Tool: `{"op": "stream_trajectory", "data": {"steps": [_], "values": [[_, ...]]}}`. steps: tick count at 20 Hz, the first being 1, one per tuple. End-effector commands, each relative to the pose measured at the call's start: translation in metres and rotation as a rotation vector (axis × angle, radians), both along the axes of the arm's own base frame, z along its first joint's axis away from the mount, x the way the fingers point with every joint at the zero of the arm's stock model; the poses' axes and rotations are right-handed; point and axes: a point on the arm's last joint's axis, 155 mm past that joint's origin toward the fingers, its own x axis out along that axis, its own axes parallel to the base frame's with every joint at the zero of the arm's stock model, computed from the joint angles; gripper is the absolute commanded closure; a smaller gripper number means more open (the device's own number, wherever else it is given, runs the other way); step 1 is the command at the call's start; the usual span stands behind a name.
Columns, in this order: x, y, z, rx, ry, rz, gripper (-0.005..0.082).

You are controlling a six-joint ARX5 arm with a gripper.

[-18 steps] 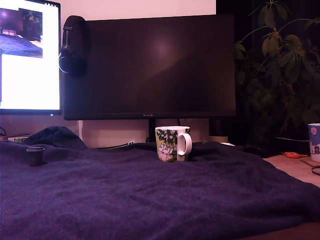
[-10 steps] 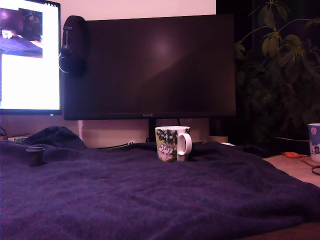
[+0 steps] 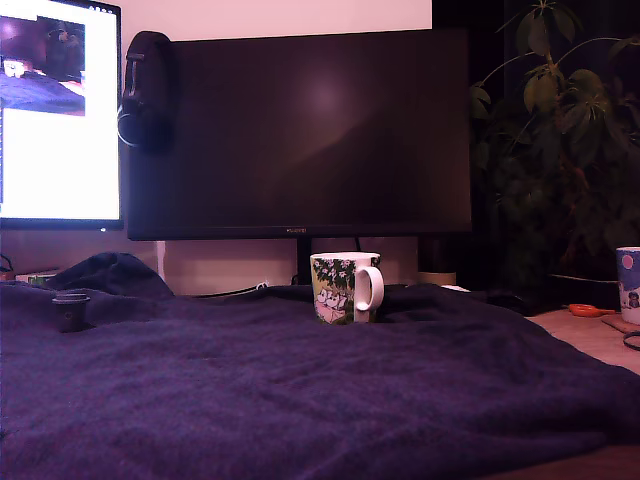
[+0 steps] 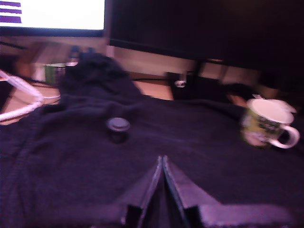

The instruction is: Pick up the coffee capsules on the table and drop them inside the coffee cup

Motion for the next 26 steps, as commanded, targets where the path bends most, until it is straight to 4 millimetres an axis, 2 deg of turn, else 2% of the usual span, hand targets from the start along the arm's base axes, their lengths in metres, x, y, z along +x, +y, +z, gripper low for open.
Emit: {"op": "stream_trajectory", "data": {"steps": [1,4,6,7,9,10,12,16,22,26], "values": [[0.006,0.002,-0.008,0.016,0.013,0.01,0.0792],[0.014,0.002,-0.02,0.043,0.052,0.001,0.0786],[0.02,-0.003,-0.034,0.038,0.106,-0.02,0.0683],[0.023,-0.004,-0.041,0.038,0.131,-0.023,0.0557],[0.027,-0.005,-0.056,0.036,0.184,-0.031,0.0238],[0.03,-0.006,-0.061,0.035,0.2,-0.036,0.0162],[0.038,-0.007,-0.062,0.056,0.186,-0.047,0.0161],[0.05,-0.008,-0.05,0.109,0.072,-0.06,0.0161],[0.037,-0.007,-0.067,0.14,-0.037,-0.061,0.0163],[0.037,-0.007,-0.063,0.182,-0.079,-0.066,0.0163]]}}
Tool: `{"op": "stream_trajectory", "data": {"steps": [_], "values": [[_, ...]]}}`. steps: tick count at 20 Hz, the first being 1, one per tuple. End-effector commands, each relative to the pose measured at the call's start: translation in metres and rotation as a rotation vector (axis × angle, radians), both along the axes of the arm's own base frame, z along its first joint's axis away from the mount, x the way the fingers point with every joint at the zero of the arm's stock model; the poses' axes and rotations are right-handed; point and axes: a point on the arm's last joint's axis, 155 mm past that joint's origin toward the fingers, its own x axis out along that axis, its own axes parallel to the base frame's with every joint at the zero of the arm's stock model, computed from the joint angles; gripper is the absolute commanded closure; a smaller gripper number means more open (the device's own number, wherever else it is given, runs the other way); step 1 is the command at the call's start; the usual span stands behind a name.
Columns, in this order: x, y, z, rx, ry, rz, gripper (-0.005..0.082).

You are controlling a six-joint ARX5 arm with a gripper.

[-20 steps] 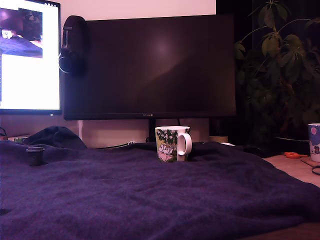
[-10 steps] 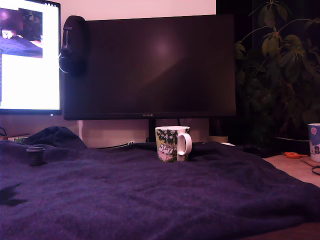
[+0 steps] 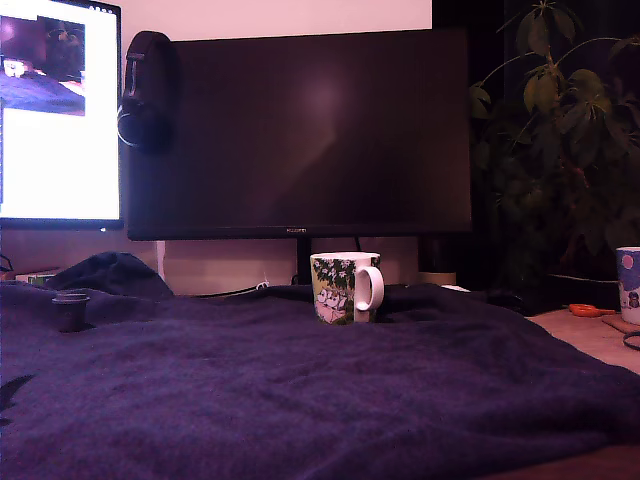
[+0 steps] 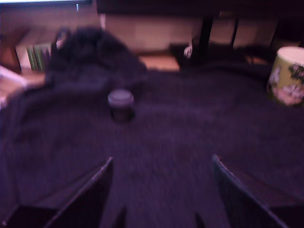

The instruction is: Pick up the coffee capsules on the table and drop them inside the coffee cup

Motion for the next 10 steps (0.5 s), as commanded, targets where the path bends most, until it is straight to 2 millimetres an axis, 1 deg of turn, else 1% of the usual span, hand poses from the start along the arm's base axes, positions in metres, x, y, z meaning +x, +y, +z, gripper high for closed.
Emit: {"op": "stream_trajectory", "data": {"steps": [1,6,8,10], "values": [[0.001,0.0,0.0,0.012,-0.007,-0.002,0.0163],[0.006,0.0,-0.002,0.013,-0.012,0.0,0.0163],[0.011,0.003,-0.003,0.017,-0.023,0.019,0.0163],[0.015,0.004,-0.007,0.019,-0.022,0.022,0.0163]]}}
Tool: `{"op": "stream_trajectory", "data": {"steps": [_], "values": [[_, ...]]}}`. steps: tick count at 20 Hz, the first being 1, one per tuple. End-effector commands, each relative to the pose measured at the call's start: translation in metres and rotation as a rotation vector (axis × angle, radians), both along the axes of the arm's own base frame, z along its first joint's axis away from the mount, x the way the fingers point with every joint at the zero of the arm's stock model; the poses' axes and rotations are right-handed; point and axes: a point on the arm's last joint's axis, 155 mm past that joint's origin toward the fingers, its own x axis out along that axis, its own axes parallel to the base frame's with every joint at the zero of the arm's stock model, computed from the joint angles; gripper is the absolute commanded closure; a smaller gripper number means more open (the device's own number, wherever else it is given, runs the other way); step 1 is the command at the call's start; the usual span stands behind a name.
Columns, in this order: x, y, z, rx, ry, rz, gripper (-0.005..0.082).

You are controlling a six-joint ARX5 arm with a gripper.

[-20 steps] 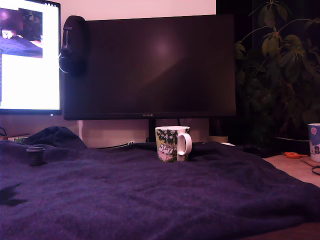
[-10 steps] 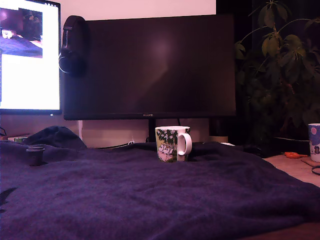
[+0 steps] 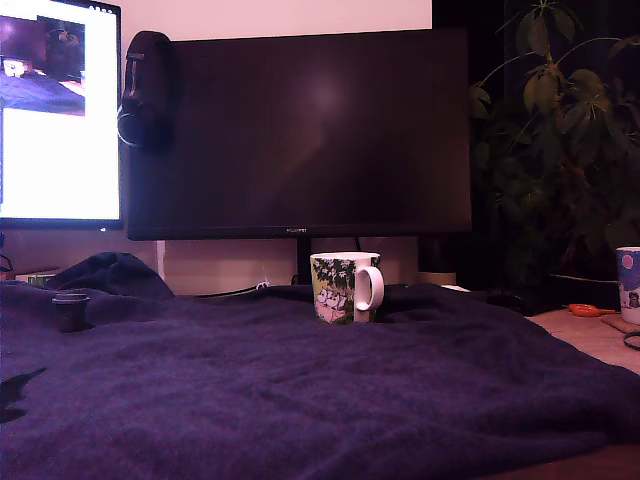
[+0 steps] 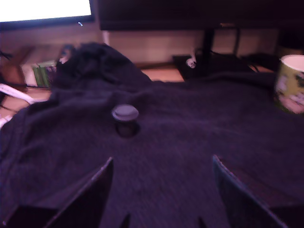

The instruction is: Pick up the coffee capsules on the table and drop them inside the coffee cup

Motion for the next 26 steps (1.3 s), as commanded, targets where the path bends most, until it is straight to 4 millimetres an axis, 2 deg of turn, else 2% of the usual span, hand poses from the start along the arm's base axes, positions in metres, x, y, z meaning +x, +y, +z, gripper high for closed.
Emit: {"op": "stream_trajectory", "data": {"steps": [1,7,14,26], "values": [[0.003,0.001,-0.005,0.009,0.002,0.004,0.0163],[0.019,0.0,-0.019,0.008,0.003,0.003,0.0163],[0.059,-0.007,-0.043,0.003,0.062,-0.029,0.0163],[0.11,-0.002,-0.058,-0.008,0.064,-0.033,0.0163]]}}
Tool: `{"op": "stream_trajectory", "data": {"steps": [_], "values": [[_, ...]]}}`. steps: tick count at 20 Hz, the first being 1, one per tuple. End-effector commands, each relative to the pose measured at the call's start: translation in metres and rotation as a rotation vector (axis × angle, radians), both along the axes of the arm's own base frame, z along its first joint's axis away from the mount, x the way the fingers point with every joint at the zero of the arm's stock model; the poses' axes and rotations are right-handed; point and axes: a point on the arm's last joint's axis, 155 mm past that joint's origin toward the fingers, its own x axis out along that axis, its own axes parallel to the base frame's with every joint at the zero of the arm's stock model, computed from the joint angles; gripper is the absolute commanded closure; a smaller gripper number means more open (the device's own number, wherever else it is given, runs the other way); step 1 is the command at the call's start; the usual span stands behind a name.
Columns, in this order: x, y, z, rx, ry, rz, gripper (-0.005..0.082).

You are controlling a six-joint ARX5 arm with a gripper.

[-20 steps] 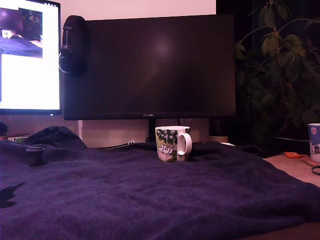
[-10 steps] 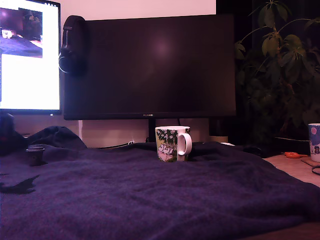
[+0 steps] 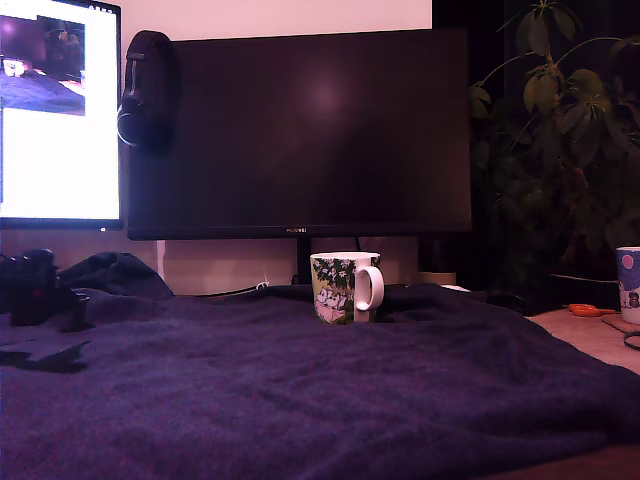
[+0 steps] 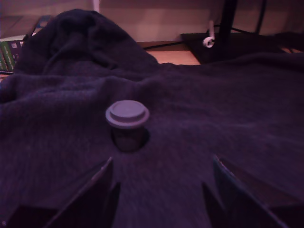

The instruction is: Pick up the coffee capsules on the table and drop them inside the coffee cup

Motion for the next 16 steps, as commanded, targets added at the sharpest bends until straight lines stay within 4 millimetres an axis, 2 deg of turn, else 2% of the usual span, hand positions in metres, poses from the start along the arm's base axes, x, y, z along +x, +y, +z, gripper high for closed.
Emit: {"op": "stream_trajectory", "data": {"steps": [1,7,16], "values": [[0.007,0.002,-0.002,-0.001,-0.002,-0.002,0.0163],[0.032,0.008,-0.01,-0.004,-0.001,-0.001,0.0164],[0.064,0.007,-0.039,-0.008,0.063,-0.025,0.0168]]}}
